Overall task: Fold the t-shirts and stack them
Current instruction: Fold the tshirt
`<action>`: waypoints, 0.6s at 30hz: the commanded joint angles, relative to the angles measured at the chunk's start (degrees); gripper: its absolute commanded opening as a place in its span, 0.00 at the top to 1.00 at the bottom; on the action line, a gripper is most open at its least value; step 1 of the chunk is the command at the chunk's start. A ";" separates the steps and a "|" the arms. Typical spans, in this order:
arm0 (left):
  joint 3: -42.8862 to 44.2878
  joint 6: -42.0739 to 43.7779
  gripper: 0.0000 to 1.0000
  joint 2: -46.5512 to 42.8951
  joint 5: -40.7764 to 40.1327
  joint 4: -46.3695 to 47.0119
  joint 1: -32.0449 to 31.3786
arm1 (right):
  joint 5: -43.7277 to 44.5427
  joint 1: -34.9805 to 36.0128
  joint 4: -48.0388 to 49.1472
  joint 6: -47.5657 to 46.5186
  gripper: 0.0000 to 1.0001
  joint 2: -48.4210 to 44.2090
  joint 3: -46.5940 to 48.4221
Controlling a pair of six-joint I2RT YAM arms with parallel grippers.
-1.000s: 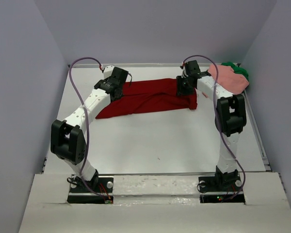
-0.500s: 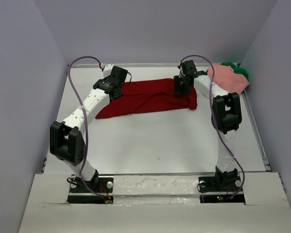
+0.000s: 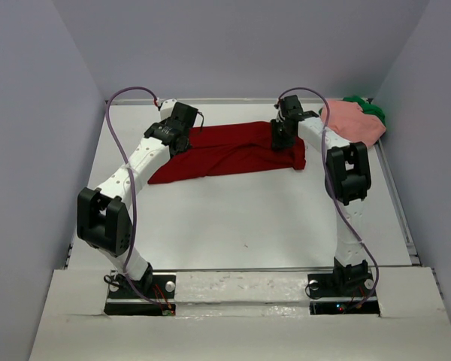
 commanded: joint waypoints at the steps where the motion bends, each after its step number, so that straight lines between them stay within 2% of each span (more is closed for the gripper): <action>1: 1.22 1.11 0.90 -3.30 -0.68 -0.84 -0.10 | -0.49 0.40 0.66 0.61 0.66 1.32 3.39; 4: 1.31 1.28 0.90 -3.39 -0.86 -0.84 -0.19 | -0.58 0.40 0.75 0.70 0.72 1.68 3.83; 6: 1.05 1.37 0.90 -3.30 -1.04 -0.49 -0.19 | -0.50 0.40 0.75 0.44 0.84 2.03 4.61; 7: 0.96 1.46 0.90 -3.12 -1.04 -0.49 -0.19 | -0.50 0.40 0.75 0.09 0.96 2.12 4.97; 8: 0.78 1.37 0.90 -2.95 -0.95 -0.49 -0.10 | -0.32 0.40 0.75 -0.09 1.00 2.21 5.32; 18: -0.89 1.20 0.90 -0.49 1.25 1.54 -0.18 | 1.79 2.07 1.80 -3.34 1.00 1.94 11.03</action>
